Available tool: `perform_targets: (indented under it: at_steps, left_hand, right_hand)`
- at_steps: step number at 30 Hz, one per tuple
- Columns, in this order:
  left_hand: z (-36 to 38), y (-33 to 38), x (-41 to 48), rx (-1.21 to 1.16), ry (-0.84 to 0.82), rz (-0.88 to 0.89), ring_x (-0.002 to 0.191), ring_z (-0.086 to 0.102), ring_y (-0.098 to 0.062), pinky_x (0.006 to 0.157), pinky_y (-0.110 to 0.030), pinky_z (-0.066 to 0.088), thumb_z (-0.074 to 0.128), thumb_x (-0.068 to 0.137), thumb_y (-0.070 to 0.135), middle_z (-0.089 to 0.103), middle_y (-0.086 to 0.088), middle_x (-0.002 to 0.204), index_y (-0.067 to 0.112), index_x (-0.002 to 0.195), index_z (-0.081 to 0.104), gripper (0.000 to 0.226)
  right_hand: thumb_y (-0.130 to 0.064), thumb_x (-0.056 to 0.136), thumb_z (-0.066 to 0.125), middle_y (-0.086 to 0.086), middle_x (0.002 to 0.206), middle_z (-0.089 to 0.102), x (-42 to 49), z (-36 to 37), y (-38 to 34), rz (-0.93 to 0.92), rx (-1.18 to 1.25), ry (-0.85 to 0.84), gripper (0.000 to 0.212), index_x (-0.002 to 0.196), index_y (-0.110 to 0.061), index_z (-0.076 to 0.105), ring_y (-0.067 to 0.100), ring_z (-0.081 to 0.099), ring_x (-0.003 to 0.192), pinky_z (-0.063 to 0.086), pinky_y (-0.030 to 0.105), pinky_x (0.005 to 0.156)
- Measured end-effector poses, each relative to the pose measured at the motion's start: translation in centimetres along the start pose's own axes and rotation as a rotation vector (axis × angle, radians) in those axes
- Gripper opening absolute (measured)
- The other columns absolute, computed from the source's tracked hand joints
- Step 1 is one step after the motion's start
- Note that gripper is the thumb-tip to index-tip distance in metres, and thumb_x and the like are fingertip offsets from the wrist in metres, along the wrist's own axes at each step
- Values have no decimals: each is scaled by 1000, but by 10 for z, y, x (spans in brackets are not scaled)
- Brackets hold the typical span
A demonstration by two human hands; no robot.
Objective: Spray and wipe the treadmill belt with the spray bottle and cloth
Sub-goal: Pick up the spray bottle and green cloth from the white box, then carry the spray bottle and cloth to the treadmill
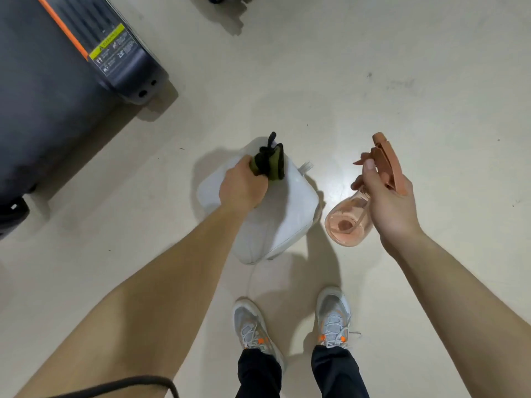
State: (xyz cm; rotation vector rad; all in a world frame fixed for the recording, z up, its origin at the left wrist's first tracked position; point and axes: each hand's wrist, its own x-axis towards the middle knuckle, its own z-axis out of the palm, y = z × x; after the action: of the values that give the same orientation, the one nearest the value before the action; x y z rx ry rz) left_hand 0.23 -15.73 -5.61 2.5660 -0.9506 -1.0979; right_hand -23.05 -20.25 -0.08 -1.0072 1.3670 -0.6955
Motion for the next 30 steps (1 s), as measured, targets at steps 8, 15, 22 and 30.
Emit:
perform_targets:
  at_steps: [8,15,22,30]
  left_hand:
    - [-130,152,-133,-486,-284,-182,95,63,-31,85,-41,55,59,68,31,68,-15,106,9,119,58,55]
    - [-236,286,-234,-3,16,203,95,63,-43,81,-43,49,47,89,-2,44,-14,126,14,147,30,62]
    - [-310,371,-275,-182,115,489,92,61,-30,80,-14,39,47,85,2,52,-10,115,14,77,72,29]
    - [-402,419,-206,-458,13,521,109,52,-20,101,-25,40,54,86,14,54,5,98,-7,97,75,32]
  right_hand:
    - [-9,89,55,-12,117,55,-60,-44,-169,56,50,-18,53,127,-45,59,9,58,83,48,26,83]
    - [-2,96,43,-19,100,53,-106,-94,-351,9,-155,-209,53,142,-27,37,23,61,103,51,51,100]
    - [-12,99,52,0,110,49,-102,-91,-486,-69,-271,-340,34,127,-23,37,16,58,97,48,37,91]
    - [-6,97,56,-7,101,45,-26,-16,-588,-106,-297,-456,34,125,-10,36,9,54,96,48,23,84]
